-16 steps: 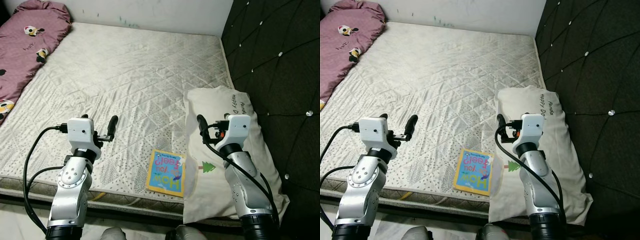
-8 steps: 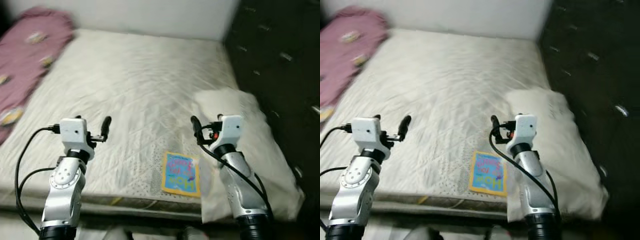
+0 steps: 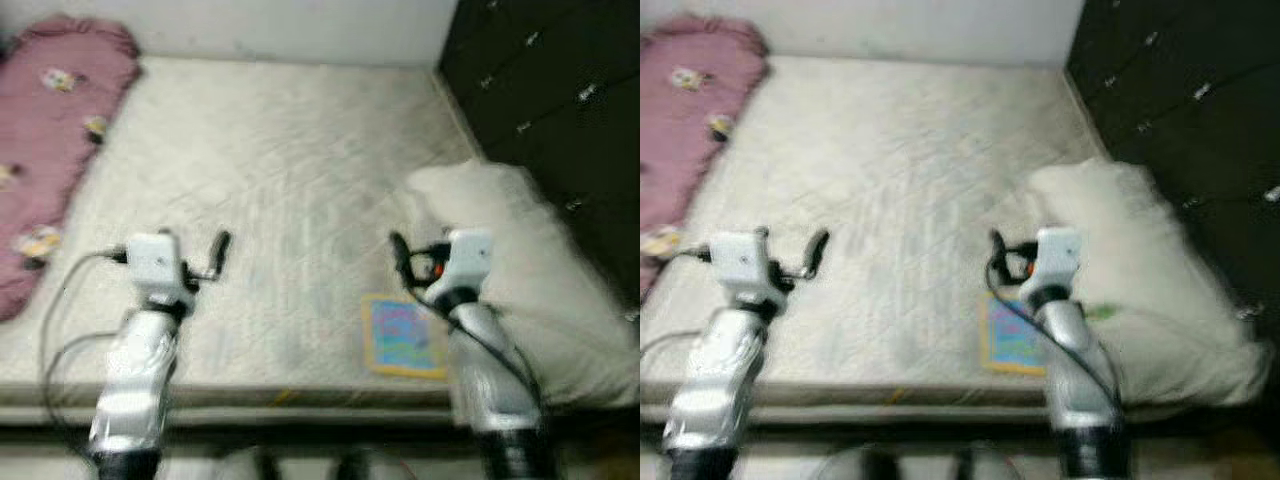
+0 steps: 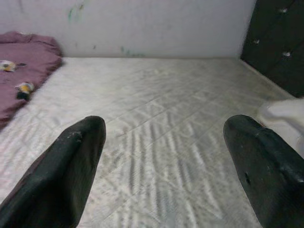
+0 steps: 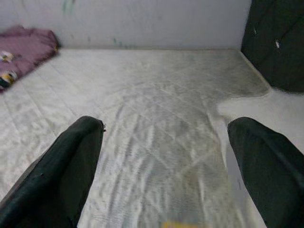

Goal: Clean up the room

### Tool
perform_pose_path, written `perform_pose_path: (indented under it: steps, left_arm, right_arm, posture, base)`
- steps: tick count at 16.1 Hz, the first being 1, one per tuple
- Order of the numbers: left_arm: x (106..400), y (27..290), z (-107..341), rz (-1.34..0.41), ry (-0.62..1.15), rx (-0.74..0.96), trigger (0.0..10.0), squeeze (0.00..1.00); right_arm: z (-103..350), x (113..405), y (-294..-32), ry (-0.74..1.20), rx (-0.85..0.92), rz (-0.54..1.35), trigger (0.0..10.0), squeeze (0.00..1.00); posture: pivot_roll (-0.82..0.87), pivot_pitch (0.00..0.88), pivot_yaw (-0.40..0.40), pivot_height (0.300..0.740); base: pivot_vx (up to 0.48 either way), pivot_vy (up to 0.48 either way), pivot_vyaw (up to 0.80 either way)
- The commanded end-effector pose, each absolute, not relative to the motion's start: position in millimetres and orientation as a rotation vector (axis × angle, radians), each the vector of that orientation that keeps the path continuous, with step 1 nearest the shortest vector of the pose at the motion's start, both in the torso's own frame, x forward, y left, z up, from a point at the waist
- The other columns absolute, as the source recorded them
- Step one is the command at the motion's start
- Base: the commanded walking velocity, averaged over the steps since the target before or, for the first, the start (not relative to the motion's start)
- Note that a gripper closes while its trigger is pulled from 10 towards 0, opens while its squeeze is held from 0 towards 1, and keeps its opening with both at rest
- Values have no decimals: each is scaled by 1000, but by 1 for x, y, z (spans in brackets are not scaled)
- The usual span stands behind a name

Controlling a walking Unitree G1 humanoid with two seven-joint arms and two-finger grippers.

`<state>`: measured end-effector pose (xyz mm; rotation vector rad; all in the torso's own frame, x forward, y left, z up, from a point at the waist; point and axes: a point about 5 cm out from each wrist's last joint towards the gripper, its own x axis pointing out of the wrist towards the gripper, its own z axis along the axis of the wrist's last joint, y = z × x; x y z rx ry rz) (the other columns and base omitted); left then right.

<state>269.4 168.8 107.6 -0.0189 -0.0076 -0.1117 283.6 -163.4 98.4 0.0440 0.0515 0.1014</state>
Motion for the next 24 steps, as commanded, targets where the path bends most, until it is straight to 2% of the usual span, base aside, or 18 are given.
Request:
perform_pose_path:
  steps: [1,24]
  left_arm:
    - [270,173,108,-106,-4,-7,10000,0]
    - [272,172,109,-115,-15,-2,10000,0]
  right_arm:
    - [102,285,-162,39,46,102,10000,0]
    - [101,286,-160,50,52,113,10000,0]
  posture:
    - [-8,47,-33,740]
    - [-9,48,-37,740]
  base:
    - [0,480,0]
    - [0,480,0]
